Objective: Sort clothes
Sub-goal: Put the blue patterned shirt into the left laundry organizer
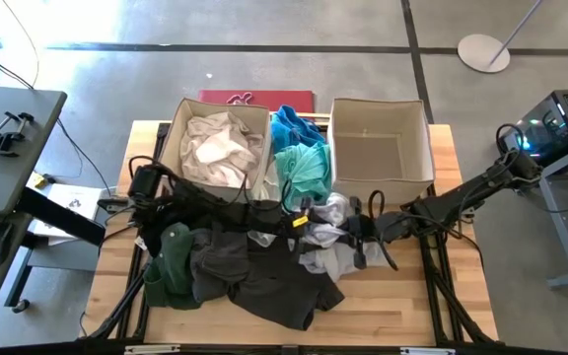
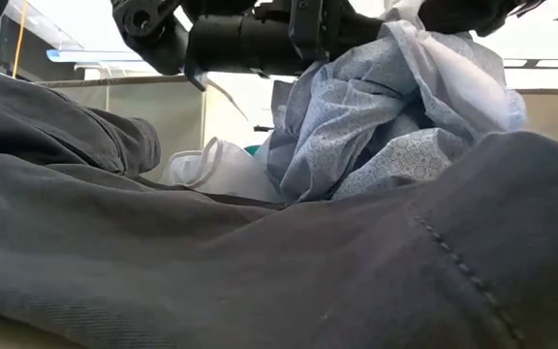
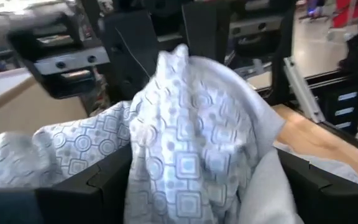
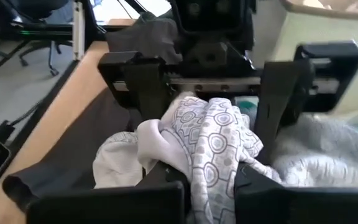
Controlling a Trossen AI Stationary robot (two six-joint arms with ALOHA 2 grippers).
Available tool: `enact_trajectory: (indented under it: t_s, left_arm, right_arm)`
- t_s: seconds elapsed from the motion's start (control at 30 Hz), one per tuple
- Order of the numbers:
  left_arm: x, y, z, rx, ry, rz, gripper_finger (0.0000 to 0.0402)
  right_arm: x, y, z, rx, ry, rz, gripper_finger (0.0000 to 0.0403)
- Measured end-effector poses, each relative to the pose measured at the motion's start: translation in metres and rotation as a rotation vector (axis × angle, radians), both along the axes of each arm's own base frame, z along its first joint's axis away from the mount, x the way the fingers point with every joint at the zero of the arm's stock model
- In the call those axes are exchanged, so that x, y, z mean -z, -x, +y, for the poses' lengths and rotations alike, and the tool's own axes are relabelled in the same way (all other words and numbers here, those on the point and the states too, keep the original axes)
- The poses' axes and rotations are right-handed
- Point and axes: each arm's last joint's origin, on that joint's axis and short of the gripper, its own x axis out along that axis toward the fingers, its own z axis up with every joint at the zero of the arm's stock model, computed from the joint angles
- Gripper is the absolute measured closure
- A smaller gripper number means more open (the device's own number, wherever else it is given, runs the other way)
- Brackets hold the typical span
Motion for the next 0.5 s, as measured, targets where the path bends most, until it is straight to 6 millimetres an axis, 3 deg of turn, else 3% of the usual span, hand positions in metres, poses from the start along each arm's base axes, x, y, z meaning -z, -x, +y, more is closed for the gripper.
enact_trajectory:
  t_s: [0.2, 0.33, 0.5]
  left_arm:
    - [0.0019, -0.0008, -0.0005, 0.032, 0.061, -0.011, 0.0176]
    - [0.0041, -0.0008, 0.0012, 0.031, 0.032, 0.001, 0.0251]
    - [0.0029, -0.0007, 0.0063, 0.019, 0.038, 0.006, 0.0359]
  right_arm:
    - [-0.0007, -0.0002, 0.0006, -0.004, -0.02, -0.005, 0.0365]
    - [-0.0007, -0.0001, 0.0004, 0.007, -0.011, -0.006, 0.033]
    - [-0.0077, 0.0015, -0.0007, -0.003, 0.034, 0.009, 0.0257]
